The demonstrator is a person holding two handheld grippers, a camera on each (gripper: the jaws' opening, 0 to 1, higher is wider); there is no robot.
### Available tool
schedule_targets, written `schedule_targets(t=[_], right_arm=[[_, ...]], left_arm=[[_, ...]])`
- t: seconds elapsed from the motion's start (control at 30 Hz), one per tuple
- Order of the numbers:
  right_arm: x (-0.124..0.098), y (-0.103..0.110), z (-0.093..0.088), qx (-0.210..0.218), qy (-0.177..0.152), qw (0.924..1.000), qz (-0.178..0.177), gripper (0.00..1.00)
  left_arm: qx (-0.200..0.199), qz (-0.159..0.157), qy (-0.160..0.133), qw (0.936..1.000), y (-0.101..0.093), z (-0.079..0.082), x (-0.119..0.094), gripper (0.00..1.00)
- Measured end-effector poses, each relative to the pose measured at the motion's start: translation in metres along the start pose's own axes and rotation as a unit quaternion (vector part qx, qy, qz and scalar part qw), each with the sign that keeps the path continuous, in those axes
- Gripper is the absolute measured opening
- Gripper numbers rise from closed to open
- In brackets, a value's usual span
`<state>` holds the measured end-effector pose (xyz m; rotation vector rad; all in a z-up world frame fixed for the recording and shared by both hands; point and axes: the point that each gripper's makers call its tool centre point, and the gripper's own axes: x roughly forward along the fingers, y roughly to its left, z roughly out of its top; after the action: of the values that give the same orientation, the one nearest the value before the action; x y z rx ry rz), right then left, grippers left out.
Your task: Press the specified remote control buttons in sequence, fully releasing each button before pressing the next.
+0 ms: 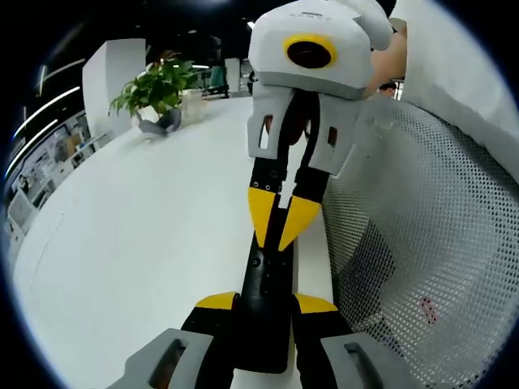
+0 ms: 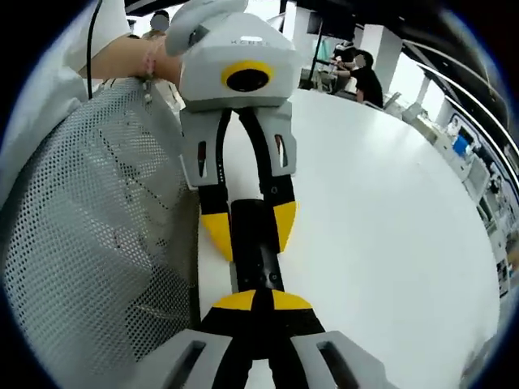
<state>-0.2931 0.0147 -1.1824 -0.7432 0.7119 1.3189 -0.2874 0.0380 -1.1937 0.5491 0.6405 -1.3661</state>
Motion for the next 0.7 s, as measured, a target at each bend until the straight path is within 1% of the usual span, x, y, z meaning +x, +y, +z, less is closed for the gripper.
schedule_targets(t=[0.1, 0.23, 0.47, 0.5, 0.6, 0.7], right_arm=[[0.0012, 0.001, 0.0022, -0.012, 0.011, 0.9999, -0.003, 0.0], [0.0008, -0.0015, 0.0021, -0.015, 0.01, 0.9998, -0.013, 0.0], [0.0018, 0.001, 0.0017, -0.02, 0.02, 0.9996, 0.004, 0.0], [0.0021, 0.0, 0.0019, -0.014, 0.022, 0.9996, 0.006, 0.0], [0.0036, -0.0012, 0.0023, -0.009, 0.036, 0.9992, 0.015, 0.0], [0.0052, -0.0015, 0.0024, 0.004, 0.062, 0.9979, 0.018, 0.0]], left_arm=[[-0.001, 0.003, 0.001, 1.0, -0.0003, 0.0005, -0.0003, 0.25], [-0.004, 0.004, -0.005, 1.0, -0.0002, 0.0001, -0.0008, 0.25], [-0.004, 0.004, -0.007, 1.0, 0.0003, -0.0004, -0.0012, 0.25], [-0.004, 0.004, -0.007, 1.0, 0.0004, -0.0004, -0.0011, 0.25], [-0.004, 0.004, -0.007, 1.0, 0.0006, -0.0005, -0.0011, 0.25], [-0.003, 0.003, -0.005, 1.0, 0.0006, 0.0002, -0.0011, 0.25]])
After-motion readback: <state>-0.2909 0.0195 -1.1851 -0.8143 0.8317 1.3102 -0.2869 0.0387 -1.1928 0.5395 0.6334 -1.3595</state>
